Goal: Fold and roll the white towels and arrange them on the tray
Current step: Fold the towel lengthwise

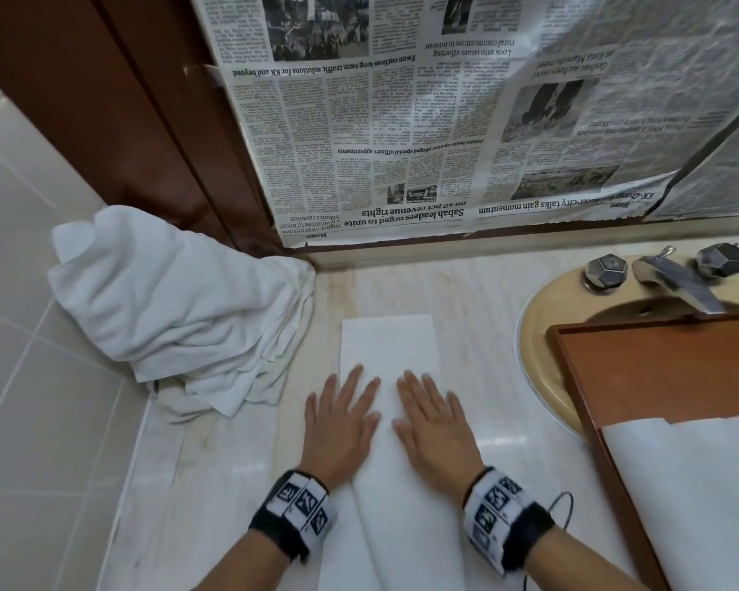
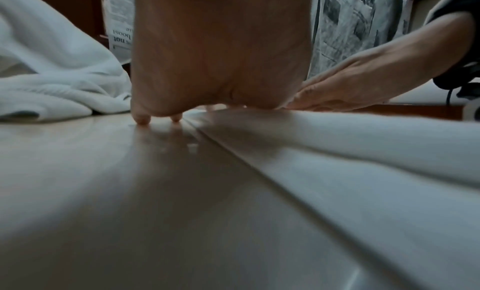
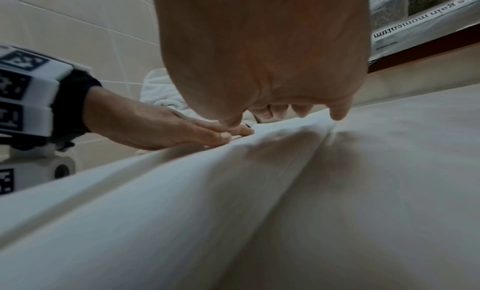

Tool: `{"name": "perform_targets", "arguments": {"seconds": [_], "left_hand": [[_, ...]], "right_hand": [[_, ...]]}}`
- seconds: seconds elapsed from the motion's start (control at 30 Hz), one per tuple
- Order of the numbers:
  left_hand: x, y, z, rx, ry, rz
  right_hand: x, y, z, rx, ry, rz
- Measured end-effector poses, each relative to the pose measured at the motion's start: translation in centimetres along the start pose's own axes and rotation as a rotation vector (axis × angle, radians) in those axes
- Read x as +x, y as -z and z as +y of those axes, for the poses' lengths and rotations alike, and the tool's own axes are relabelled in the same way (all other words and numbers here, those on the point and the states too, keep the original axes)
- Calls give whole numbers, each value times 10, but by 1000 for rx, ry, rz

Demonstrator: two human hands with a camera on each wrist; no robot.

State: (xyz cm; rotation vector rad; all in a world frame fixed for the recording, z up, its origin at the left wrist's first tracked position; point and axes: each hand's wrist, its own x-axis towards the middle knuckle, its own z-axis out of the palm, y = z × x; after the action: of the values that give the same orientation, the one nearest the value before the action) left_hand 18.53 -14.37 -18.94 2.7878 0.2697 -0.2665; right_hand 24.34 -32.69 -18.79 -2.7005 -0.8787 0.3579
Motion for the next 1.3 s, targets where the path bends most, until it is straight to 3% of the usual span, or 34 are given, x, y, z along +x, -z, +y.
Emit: {"name": "perform_targets", "arguments": {"seconds": [0.2,0.37,0.43,0.63,1.03,1.17,1.3], "left_hand": [[-14,-9,0,46,45,-17],[20,3,15,54,126,-26],[39,9,20,52,148,-52],[89,17,28,9,194,-80],[151,26,9,-26,203,-5],[135,30,12,-108,188,49],[79,19,32,-126,118,39]], "right_hand": [[-37,-10,9,-54,-50,-60],[2,8,25,-77,-74,-156],[20,15,39,-104,-2,-158],[74,33,64,-115,16,-183],[140,44,73,-105,-25,-181],[128,47,63,-65,-51,-137],[77,36,48,-67,45,-139]]}}
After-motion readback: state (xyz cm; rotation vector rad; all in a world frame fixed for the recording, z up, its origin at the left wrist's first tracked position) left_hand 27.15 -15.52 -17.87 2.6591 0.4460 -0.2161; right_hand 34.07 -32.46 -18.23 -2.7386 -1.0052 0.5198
